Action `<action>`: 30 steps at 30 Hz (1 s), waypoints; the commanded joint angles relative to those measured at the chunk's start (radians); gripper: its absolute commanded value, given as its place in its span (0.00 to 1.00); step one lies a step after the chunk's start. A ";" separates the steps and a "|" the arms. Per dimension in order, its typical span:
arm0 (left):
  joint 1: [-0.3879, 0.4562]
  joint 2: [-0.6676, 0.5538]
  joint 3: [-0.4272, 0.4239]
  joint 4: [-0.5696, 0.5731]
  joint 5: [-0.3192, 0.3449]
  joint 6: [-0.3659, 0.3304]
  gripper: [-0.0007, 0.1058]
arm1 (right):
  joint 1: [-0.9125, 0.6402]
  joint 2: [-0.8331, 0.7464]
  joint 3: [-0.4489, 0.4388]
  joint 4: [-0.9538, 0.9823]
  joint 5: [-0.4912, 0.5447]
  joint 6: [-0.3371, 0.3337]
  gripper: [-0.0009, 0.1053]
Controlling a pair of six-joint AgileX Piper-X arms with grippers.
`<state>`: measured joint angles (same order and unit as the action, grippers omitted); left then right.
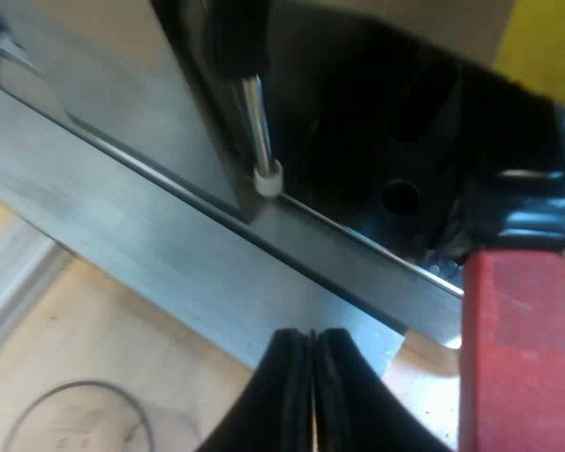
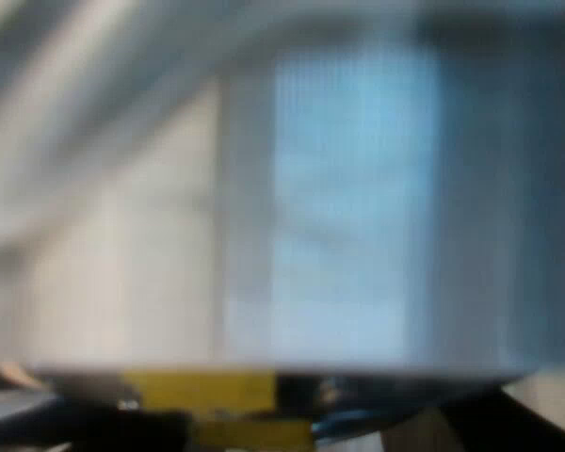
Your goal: Put the handle in the coffee machine
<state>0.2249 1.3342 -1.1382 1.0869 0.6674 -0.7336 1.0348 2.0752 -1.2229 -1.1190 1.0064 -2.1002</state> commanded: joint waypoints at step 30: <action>-0.021 0.075 -0.016 0.207 0.013 0.110 0.02 | -0.005 -0.077 -0.023 -0.133 0.006 0.009 0.37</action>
<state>0.2093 1.4226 -1.1450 1.2652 0.6613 -0.6303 1.0348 2.0742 -1.2215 -1.1190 1.0064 -2.1002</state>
